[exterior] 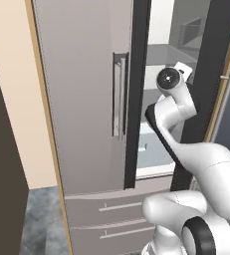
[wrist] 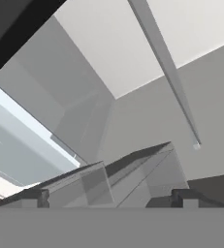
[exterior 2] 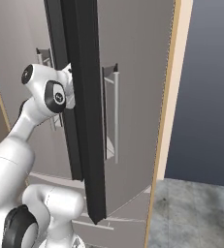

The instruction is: There is a bowl on the dining counter. Grab a lemon wedge from the fridge and place it in the bowl. Then get the liquor bottle and glass cup from the cabinet and place them next to the bowl.

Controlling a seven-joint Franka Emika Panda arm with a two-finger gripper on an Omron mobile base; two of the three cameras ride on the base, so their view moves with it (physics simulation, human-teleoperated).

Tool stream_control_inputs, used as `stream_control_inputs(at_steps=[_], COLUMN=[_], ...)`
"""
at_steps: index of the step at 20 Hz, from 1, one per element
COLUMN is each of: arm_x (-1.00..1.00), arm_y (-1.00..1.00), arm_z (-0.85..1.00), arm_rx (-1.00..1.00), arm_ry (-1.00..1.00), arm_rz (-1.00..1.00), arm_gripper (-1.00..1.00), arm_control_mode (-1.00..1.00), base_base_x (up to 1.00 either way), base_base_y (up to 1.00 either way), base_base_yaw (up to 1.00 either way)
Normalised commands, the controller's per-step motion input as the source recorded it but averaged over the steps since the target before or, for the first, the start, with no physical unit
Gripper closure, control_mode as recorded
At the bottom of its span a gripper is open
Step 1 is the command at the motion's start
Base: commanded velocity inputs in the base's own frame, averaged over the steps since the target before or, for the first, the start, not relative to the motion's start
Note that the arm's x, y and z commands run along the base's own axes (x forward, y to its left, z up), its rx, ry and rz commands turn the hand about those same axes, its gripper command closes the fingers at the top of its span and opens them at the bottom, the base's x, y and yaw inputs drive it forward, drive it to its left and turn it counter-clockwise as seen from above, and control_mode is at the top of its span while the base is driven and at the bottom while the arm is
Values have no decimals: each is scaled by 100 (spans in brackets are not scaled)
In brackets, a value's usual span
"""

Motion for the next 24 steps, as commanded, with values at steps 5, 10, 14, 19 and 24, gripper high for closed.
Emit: stream_control_inputs(at_steps=[5, 10, 14, 19, 24], arm_x=[-30, -48, -46, -22, -2], arm_y=[-51, -52, -64, -80, -90], arm_z=[0, 5, 13, 20, 24], arm_rx=[0, 0, 0, 1, 4], arm_ry=[-6, -10, -9, -2, 0], arm_rz=[-4, -5, -5, -3, -1], arm_gripper=[-100, -100, -100, -100, -100], arm_control_mode=[-100, -100, -100, -100, -100], base_base_x=[0, 0, 0, 0, 0], base_base_y=[0, 0, 0, 0, 0], base_base_yaw=[0, 0, 0, 0, 0])
